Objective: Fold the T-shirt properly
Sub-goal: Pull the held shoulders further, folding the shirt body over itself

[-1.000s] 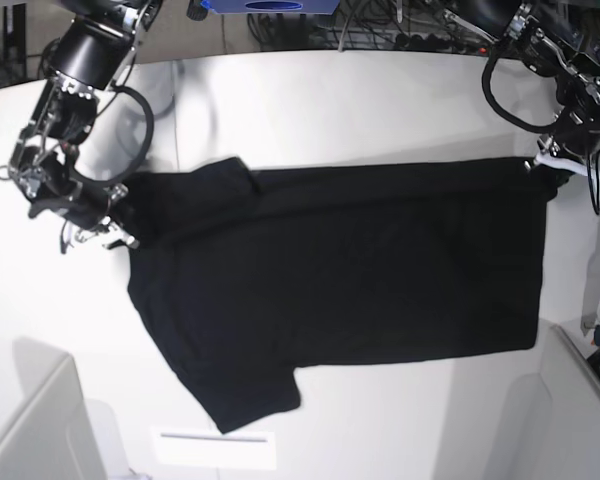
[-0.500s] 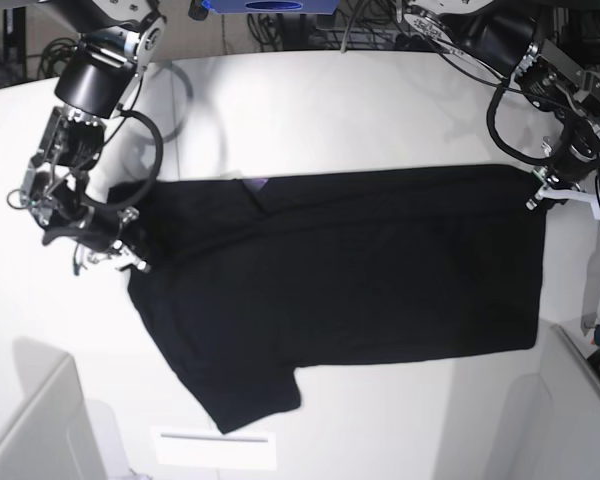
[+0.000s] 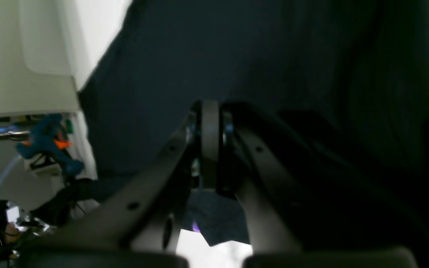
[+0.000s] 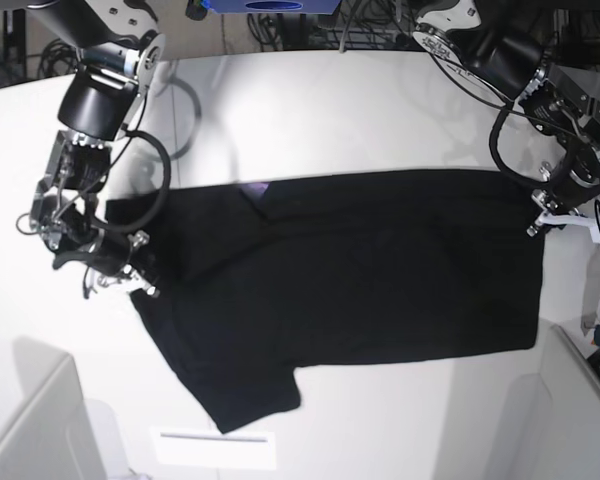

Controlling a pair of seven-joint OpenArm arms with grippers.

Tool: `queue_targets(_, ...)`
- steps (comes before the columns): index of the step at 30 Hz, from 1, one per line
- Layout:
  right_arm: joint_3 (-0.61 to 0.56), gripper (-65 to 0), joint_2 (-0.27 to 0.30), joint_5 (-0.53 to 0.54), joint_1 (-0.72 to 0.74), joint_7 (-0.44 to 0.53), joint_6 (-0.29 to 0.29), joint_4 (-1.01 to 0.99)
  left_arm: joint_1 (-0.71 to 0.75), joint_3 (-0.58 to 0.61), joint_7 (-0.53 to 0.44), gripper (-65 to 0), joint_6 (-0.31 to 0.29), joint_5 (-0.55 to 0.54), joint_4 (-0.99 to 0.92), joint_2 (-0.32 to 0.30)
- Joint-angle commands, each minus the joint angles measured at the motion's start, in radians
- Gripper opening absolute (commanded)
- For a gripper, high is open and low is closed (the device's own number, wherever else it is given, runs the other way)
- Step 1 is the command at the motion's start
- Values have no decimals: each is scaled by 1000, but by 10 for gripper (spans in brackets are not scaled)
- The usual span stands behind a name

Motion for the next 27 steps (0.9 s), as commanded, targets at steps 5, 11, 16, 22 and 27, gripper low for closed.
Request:
queue_targets(5, 0, -650, 10, -30, 45, 7, 4, -18, -22, 13, -48, -650, 15, -22, -10, -15)
queue_targets(11, 1, -650, 1, -56, 45, 3, 4, -19, -27, 55, -50, -650, 17, -17, -21, -15)
queue_targets(16, 9, -467, 1, -56, 42, 1, 4, -13, -28, 50, -50, -650, 17, -20, -19, -15)
queue_targets(22, 10, -318, 1, 36, -32, 15, 4, 74, -28, 47, -62, -258, 17, -25, -10, -15)
queue_targets(27, 10, -330, 4, 120, -176, 46, 4, 335, 16, -34, -93, -44, 17, -117, 39, -10)
